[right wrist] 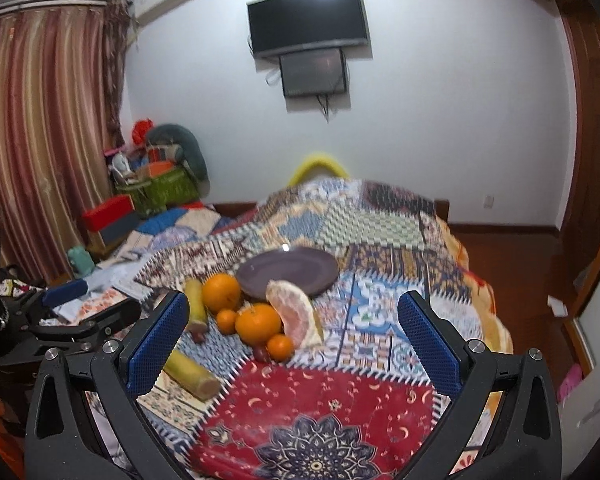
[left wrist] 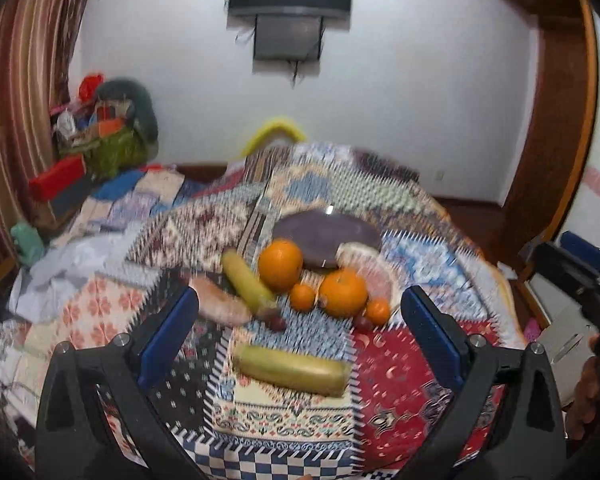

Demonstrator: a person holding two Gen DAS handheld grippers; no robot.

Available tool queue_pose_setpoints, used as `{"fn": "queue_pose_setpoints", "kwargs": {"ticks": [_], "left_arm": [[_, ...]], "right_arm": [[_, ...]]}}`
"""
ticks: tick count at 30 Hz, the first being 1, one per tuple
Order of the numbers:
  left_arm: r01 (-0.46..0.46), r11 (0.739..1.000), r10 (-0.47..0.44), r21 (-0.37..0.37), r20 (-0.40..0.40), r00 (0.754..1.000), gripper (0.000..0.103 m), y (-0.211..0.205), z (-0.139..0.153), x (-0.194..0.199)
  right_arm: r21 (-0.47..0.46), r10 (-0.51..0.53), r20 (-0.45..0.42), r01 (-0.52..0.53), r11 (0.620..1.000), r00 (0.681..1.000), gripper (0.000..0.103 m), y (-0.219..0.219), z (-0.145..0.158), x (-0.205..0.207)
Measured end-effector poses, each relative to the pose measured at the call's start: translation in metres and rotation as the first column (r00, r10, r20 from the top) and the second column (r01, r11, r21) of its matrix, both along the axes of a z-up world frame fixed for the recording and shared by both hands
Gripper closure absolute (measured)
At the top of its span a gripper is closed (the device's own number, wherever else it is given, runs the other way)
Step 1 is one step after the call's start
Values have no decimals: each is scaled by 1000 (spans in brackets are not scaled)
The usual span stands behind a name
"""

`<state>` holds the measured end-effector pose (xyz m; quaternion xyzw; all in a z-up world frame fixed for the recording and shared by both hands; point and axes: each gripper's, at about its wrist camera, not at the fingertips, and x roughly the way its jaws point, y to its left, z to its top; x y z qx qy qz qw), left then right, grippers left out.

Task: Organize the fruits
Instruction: 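Move the left tool to the yellow-green gourd while the right tool approaches a small tangerine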

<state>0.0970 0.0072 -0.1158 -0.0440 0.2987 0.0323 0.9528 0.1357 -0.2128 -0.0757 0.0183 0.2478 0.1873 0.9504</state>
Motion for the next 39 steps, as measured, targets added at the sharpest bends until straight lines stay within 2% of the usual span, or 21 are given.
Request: {"fn": "queue_pose_setpoints", "kwargs": {"ticks": [9,17,20,24,27,29,31,34,37,39], "left_arm": [[-68,995,53,-69,-200,978,1,8,-67,35],[-107,986,61,-126,-325,944,1,2,-105,56],[-128,987,88,-97,-342,936,0,0,-115,63],[-141,974,71,-176,-352,933,0,7,-125,69],[-127,977,63,-170,-342,938,1,7,-127,71],[-103,982,45,-157,-335,941,6,5,-127,70],[-66,985,9,-156,-339,941,21,5,-127,70],[-26,990,-24,-141,-340,940,30,8,-126,69],[6,990,-54,-142,-341,939,37,15,-125,65],[21,990,-67,-138,-340,938,42,20,-124,60]], "right_arm": [[-57,-37,-96,31,998,995,0,-3,-34,25],[-132,-13,-124,-4,991,992,0,7,-55,38],[-122,1,-136,-17,992,991,0,7,-59,42],[-100,14,-163,-30,994,987,0,4,-65,49],[-84,29,-189,-46,995,982,0,4,-72,56],[-69,46,-208,-61,996,977,0,5,-77,60],[-62,62,-223,-78,995,973,0,8,-80,65],[-56,90,-238,-106,993,967,3,16,-84,71],[-60,113,-246,-131,990,963,8,23,-88,76],[-65,129,-259,-151,986,957,16,29,-92,80]]}}
